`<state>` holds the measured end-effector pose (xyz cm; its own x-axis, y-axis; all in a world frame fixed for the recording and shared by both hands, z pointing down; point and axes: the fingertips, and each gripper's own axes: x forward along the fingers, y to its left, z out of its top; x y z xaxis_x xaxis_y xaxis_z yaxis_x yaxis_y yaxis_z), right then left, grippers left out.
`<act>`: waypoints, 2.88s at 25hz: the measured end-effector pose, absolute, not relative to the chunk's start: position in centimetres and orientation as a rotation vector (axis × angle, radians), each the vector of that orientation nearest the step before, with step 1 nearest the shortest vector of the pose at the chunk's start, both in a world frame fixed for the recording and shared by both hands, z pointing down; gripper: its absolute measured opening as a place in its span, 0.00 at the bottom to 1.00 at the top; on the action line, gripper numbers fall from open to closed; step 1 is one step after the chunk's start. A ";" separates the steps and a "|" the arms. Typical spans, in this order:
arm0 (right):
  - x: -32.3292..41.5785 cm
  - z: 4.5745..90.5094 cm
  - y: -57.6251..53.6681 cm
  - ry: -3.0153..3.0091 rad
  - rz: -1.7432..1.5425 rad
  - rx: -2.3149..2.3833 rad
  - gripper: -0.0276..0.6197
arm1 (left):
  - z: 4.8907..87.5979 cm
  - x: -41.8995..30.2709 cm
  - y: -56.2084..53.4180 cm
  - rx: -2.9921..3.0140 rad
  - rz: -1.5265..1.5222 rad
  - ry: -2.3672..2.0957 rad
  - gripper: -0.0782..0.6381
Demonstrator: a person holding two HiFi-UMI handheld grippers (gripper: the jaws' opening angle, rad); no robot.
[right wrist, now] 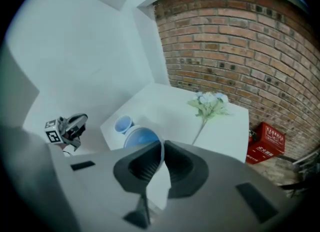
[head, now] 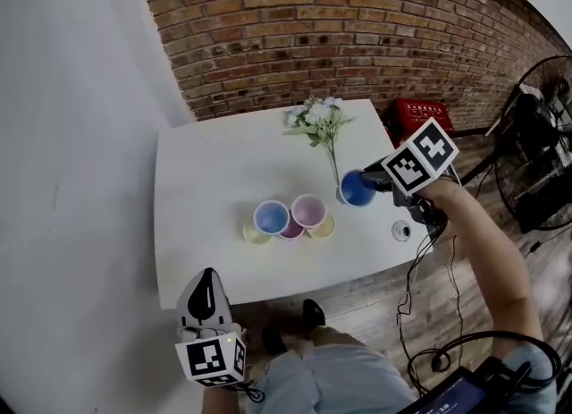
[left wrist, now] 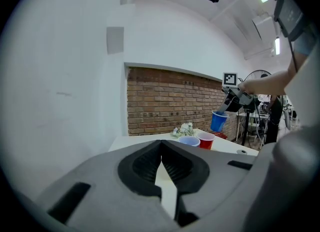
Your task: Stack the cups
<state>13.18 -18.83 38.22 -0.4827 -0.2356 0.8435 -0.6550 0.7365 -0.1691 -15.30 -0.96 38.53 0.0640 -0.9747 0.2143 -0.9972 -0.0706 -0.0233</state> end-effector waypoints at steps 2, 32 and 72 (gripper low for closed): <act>10.6 36.8 -18.2 -2.101 0.628 0.609 0.09 | 38.1 -16.0 -0.4 2.182 0.246 -2.065 0.12; 0.2 38.3 -16.4 -2.022 0.686 0.324 0.09 | 38.6 -21.3 3.4 2.019 0.222 -2.163 0.12; 0.4 39.1 -16.8 -1.974 0.604 0.262 0.10 | 39.2 -22.3 2.5 2.009 0.205 -2.156 0.12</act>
<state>0.35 -16.79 39.08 -0.4650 0.0757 0.8821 -0.4306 0.8512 -0.3001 -22.30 2.48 39.23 -0.0657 -0.9711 0.2295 -0.9969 0.0737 0.0262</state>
